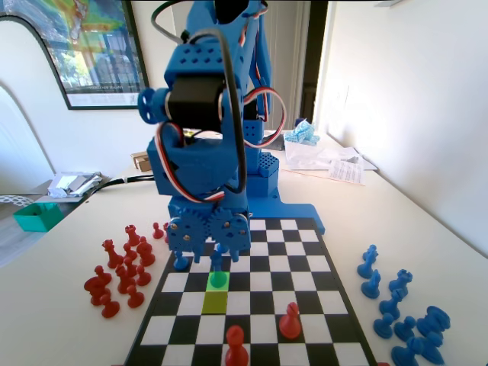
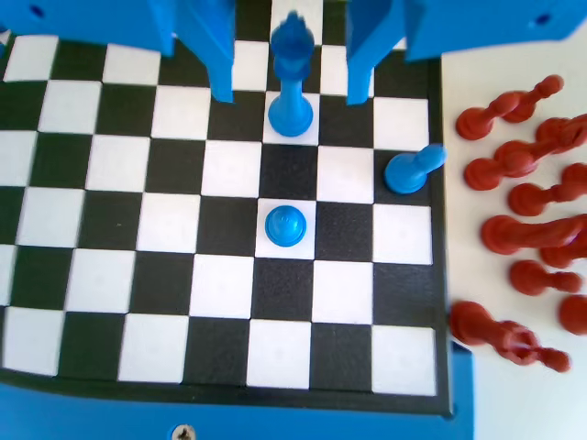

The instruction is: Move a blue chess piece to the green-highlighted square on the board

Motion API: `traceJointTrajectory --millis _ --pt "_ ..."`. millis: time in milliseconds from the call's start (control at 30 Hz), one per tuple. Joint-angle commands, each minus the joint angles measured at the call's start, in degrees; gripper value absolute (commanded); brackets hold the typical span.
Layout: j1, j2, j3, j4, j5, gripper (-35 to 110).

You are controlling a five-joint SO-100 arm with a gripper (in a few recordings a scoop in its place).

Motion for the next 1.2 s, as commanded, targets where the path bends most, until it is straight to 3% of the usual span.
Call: traceJointTrajectory --millis 0,733,1167 --pt "-0.35 5.71 -4.48 4.31 0.35 20" --pt "-9.67 47.11 -14.68 38.5 5.36 17" --pt "-11.25 74.27 0.18 43.77 5.01 12"
